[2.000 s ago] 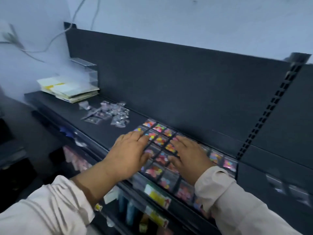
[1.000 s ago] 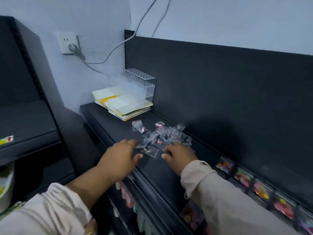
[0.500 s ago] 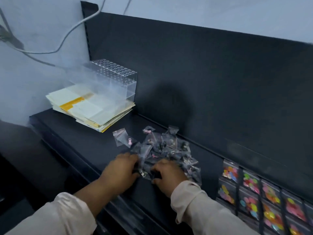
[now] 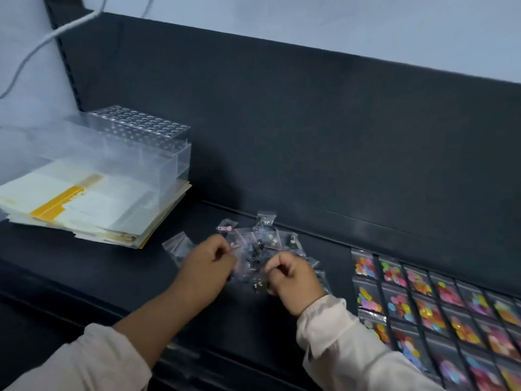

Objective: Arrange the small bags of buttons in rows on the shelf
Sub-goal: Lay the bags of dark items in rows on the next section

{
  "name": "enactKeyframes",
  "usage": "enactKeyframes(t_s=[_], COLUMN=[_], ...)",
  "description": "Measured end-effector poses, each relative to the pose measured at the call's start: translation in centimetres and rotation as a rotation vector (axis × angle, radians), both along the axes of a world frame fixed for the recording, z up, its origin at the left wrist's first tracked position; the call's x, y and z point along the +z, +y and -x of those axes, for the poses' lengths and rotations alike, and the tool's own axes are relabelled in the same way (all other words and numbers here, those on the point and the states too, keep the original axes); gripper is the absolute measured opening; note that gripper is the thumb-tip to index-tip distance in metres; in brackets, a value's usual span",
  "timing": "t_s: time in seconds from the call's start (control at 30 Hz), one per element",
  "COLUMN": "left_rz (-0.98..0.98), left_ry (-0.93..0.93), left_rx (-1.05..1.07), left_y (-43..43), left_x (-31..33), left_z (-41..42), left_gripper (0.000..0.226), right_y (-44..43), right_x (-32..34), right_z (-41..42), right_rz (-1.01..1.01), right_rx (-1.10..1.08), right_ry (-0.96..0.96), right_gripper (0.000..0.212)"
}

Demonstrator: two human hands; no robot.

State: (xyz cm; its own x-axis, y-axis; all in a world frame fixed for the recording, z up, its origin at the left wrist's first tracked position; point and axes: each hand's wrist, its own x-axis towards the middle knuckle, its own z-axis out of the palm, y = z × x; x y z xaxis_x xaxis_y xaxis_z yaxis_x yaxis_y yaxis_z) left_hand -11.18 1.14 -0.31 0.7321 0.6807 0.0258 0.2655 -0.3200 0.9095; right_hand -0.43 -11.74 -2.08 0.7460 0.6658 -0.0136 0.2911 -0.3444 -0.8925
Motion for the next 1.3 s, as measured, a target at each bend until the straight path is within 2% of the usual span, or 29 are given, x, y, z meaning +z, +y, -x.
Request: enactKeyframes(t_s=[0.07, 0.13, 0.3, 0.43, 0.6, 0.87, 1.03, 1.3], left_rz=[0.232, 0.391, 0.591, 0.690, 0.707, 0.676, 0.609, 0.563], left_ry=[-0.055, -0.061, -0.060, -0.035, 0.014, 0.058, 0.069, 0.076], left_rx=[0.016, -0.013, -0.151, -0.217, -0.329, -0.454, -0.544, -0.635], left_y=[-0.4, -1.1, -3.7, -6.5, -11.9, -25.9, -36.1, -49.7], left_x=[0.9, 1.6, 3.0, 3.6, 4.5, 5.2, 5.7, 6.1], left_z=[-1.0, -1.8, -3.0, -4.2, -6.1, -7.9, -8.1, -10.0], left_gripper=[0.017, 0.016, 0.011, 0.010, 0.016, 0.024, 0.011, 0.011], right_y=[-0.6, -1.5, -4.8, -8.6, -15.1, -30.0, -40.6, -55.7], right_x=[0.9, 1.9, 3.7, 5.1, 6.7, 8.0, 8.3, 8.6], right_z=[0.0, 0.1, 0.2, 0.3, 0.3, 0.8, 0.8, 1.3], right_rz=[-0.083, -0.139, -0.211, -0.170, -0.198, -0.250, -0.308, -0.294], right_rx=[-0.075, -0.139, -0.240, -0.263, -0.386, -0.509, -0.594, -0.680], right_ry=[0.184, 0.265, 0.381, 0.356, 0.334, 0.337, 0.317, 0.269], right_gripper=[0.028, 0.029, 0.026, 0.027, 0.025, 0.024, 0.029, 0.022])
